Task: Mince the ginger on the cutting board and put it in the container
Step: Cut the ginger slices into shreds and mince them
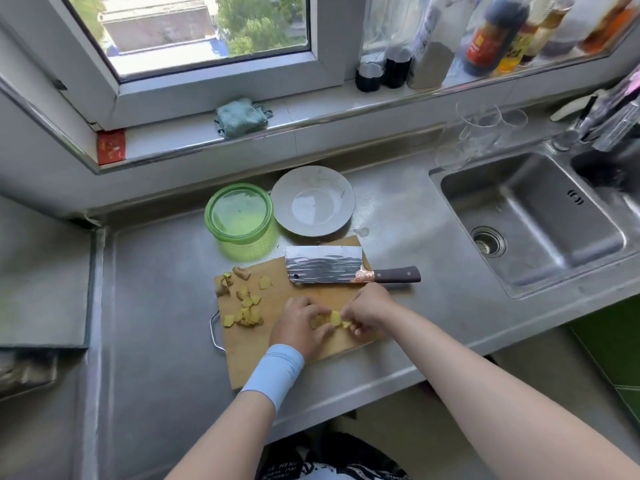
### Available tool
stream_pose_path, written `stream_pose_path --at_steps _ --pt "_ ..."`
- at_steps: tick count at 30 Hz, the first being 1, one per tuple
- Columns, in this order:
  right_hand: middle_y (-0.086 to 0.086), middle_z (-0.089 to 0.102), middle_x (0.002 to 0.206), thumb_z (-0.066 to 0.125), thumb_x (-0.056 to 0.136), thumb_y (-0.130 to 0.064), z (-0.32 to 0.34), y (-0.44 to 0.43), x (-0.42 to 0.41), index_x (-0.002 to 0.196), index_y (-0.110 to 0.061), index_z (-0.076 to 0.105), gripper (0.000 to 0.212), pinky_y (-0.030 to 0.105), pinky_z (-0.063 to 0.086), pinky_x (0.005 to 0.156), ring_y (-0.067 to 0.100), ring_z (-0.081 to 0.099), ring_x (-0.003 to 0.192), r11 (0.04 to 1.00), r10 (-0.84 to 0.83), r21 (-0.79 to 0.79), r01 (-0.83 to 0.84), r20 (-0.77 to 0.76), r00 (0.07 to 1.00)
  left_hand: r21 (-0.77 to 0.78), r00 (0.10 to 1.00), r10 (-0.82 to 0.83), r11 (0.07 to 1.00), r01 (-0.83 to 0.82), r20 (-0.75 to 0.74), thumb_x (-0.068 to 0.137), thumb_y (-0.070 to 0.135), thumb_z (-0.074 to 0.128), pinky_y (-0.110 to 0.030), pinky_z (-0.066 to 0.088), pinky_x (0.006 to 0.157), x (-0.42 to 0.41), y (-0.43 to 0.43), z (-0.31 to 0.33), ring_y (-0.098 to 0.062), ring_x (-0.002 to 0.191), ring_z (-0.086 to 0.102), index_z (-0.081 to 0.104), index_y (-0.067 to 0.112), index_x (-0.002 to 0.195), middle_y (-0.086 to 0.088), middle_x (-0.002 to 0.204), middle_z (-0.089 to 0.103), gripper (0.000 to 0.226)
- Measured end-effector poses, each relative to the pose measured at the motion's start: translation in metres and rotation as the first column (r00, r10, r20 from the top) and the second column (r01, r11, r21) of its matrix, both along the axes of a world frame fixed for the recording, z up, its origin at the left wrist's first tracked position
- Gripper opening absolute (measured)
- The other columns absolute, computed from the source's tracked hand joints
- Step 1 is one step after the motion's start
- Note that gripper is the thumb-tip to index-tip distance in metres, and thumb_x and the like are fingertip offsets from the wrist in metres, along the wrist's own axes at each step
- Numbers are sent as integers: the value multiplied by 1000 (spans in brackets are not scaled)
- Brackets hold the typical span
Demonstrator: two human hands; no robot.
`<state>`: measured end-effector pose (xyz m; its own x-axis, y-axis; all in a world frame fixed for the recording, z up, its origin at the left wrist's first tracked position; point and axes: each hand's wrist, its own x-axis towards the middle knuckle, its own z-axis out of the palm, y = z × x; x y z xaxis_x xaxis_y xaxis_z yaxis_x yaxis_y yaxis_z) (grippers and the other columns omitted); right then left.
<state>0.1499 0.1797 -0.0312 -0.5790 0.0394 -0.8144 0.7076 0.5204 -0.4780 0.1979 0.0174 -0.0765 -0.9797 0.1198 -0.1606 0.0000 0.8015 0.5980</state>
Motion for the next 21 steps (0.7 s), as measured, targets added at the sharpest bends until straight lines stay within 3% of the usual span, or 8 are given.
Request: stream_pose_path --at_steps 3,5,8,11,15,18,21 --pt "12 62 52 64 81 2 -3 -4 -1 79 2 69 6 31 55 49 22 55 38 992 90 95 -85 -59 994 5 1000 18 1000 -18 -18 76 36 82 -27 43 82 1 1 -2 -17 99 48 77 25 102 7 99 61 29" --pt "9 67 56 60 78 -4 -5 -8 0 69 -3 71 14 33 62 63 21 62 46 968 190 187 -166 -120 975 -3 998 29 1000 -29 -49 73 35 84 -29 45 77 3 2 -3 -18 97 49 76 24 103 5 98 62 33" --pt "4 69 56 59 72 -13 -9 -9 6 63 -9 72 16 32 61 69 20 68 59 936 266 286 -204 -197 944 7 990 20 1000 -19 -136 69 30 86 -32 51 61 8 2 -9 -16 91 51 74 28 95 8 92 62 29" --pt "-2 68 60 68 77 -11 -8 -3 13 72 -15 73 8 21 54 58 13 65 53 962 217 220 -165 -242 946 7 983 -10 1000 12 -184 71 32 85 -34 51 54 9 1 -14 -14 86 51 74 29 84 13 88 60 17" --pt "-9 70 92 70 86 -11 -10 12 17 98 -20 77 17 8 39 74 5 62 88 973 194 192 -126 -396 898 -2 982 -24 1000 24 -188 73 34 83 -35 52 56 7 1 -12 -16 87 54 73 29 81 13 88 60 14" --pt "-11 70 84 70 86 -5 -11 10 19 102 -22 76 25 2 39 70 1 60 76 995 100 70 -76 -479 872 -1 986 -13 1000 13 -166 74 34 82 -36 52 57 7 2 -11 -16 88 53 71 29 81 13 88 59 14" --pt "-12 71 82 68 85 -2 -14 3 21 101 -27 75 30 8 45 78 0 63 77 995 86 2 -99 -511 855 -10 988 11 1000 -13 -154 73 33 83 -35 51 59 8 4 -11 -17 87 53 70 26 81 11 88 57 16"
